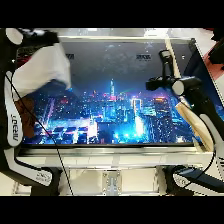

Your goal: Fold the shirts.

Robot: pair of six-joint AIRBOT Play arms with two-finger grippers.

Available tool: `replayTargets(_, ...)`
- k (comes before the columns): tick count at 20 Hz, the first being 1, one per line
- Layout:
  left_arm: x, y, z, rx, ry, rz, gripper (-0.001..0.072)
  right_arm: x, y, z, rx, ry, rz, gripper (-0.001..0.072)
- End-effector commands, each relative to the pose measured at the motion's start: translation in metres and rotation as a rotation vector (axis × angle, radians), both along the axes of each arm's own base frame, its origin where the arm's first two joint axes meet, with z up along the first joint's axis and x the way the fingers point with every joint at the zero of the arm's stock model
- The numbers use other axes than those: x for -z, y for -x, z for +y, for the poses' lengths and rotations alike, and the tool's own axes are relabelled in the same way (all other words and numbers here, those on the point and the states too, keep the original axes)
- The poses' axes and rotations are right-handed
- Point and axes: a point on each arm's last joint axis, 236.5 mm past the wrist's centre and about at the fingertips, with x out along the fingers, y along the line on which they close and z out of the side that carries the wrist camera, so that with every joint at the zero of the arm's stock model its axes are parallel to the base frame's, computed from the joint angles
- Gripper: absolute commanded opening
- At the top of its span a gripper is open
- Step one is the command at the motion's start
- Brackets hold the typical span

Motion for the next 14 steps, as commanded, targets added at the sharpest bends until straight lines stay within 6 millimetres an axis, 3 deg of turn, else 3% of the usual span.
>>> replayTargets(1,-0.063,0.104,-0.147,0.483,0.266,-0.012,0.0016,-0.051,-0.009,-0.066,0.137,0.051,-0.075,0.0324)
replayTargets(4,-0.052,0.163,-0.209,0.675,0.243,0.058,0.0017,-0.093,-0.005,-0.115,0.248,0.024,-0.165,0.0324)
replayTargets(7,-0.051,0.202,-0.245,0.781,0.239,0.079,0.0017,-0.097,0.002,-0.142,0.316,-0.028,-0.163,0.0339)
replayTargets(9,-0.042,0.218,-0.252,0.831,0.204,0.107,0.0017,-0.091,0.005,-0.141,0.296,-0.046,-0.139,0.0342)
replayTargets(11,0.002,0.222,-0.232,0.820,0.026,0.213,0.0017,-0.081,0.005,-0.130,0.249,-0.065,-0.102,0.0343)
replayTargets(14,0.091,0.178,-0.157,0.506,-0.333,0.407,0.0017,-0.057,0.008,-0.095,0.127,-0.151,0.001,0.0343)
